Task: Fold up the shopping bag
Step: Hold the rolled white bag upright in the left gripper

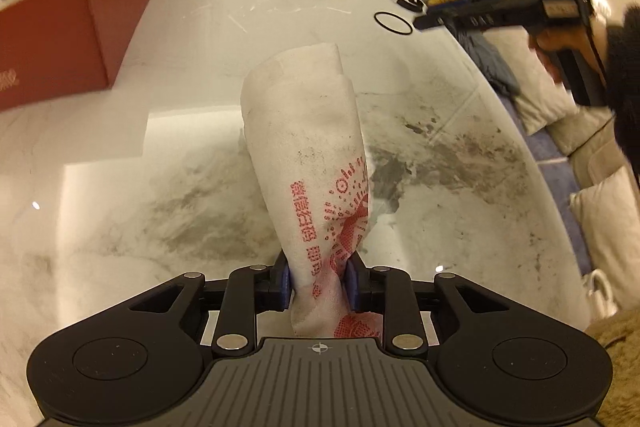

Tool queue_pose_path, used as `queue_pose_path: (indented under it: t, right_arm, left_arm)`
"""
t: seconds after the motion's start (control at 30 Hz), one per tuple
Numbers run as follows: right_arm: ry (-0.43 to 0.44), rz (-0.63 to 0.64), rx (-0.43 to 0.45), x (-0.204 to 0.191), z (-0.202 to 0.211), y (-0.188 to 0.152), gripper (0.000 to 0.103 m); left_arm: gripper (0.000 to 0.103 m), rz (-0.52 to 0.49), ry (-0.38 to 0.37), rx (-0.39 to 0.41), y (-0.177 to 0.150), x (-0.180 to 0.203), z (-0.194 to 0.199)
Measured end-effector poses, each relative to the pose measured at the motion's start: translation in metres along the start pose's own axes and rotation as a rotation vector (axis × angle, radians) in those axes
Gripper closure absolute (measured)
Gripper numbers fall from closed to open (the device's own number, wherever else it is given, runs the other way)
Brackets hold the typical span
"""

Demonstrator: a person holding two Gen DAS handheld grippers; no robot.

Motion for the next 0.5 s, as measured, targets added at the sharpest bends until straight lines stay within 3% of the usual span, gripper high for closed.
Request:
queue_pose_path:
  t: [0.13,0.23,0.27,0.43,0.5]
  right_arm:
    - [-0.034,-0.025,0.057,0.038,-0.012,0.013,0.071]
    - [-0.037,-0.052,0.074,0.068,-0.02,0.016,0.087]
    - [-0.038,-0.043,0.076,0.074,-0.022,0.017,0.089]
    - [-0.056,0.057,0.036,0.089,-0.035,0.018,0.089]
    - [-0.023,0.06,0.013,0.091,-0.042,0.022,0.089]
  left_arm:
    - [0.08,0.008,0.024,-0.024,0.004,0.001,-0.001]
    - [0.082,0.019,0.048,-0.034,0.004,0.003,-0.002]
    - [0.082,0.015,0.062,-0.033,0.004,0.005,-0.002]
    - [0.081,0.026,0.088,-0.038,0.005,0.007,-0.002]
    - [0.081,0.028,0.087,-0.04,0.005,0.006,-0.002]
Point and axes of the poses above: each gripper's, at about its wrist camera, not at the fingertips, and z roughly against the way its jaws point, x to its right, y to its top, the point moved 8 cm from there along -z, roughly the way its jaws point, and after that the axes turned 9 degrees about -z, right-handed, at the moved point
